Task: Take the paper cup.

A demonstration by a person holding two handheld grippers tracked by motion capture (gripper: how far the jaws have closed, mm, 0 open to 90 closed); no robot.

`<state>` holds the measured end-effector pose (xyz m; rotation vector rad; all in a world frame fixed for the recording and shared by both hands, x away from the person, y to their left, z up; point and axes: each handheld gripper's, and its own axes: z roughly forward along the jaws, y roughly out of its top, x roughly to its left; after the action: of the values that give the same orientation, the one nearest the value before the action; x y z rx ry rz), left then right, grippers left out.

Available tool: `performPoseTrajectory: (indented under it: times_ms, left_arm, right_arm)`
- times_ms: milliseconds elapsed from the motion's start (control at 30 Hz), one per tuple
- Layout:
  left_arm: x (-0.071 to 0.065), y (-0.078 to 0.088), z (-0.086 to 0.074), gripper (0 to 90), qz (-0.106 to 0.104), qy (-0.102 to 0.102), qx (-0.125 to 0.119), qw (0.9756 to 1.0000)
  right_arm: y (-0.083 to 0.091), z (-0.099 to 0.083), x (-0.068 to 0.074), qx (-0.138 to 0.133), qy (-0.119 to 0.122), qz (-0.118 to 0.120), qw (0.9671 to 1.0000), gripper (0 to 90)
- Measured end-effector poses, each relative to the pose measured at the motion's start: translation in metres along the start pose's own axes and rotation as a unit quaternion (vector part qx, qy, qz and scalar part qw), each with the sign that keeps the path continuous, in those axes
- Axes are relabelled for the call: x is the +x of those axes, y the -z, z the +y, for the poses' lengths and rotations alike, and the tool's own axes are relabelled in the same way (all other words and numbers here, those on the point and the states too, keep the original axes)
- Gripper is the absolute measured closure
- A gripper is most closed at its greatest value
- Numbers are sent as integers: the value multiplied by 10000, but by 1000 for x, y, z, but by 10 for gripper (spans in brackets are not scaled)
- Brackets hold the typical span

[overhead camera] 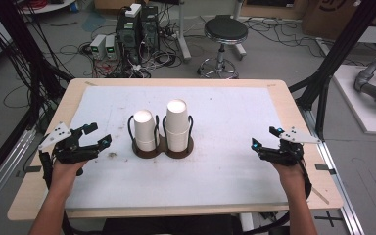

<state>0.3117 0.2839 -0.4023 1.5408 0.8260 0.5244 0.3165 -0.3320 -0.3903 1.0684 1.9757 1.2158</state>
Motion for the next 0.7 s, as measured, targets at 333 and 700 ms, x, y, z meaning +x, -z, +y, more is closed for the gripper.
performPoseTrajectory:
  times_ms: [333, 700]
  left_arm:
    - [-1, -3, 0, 209, -52, -17, 44, 10000]
    - [-4, 1, 1, 209, -81, -12, 23, 10000]
  right_arm:
    - [-1, 2, 1, -147, -38, 99, 9998, 195]
    - [-10, 17, 24, -374, 79, 420, 9984, 196]
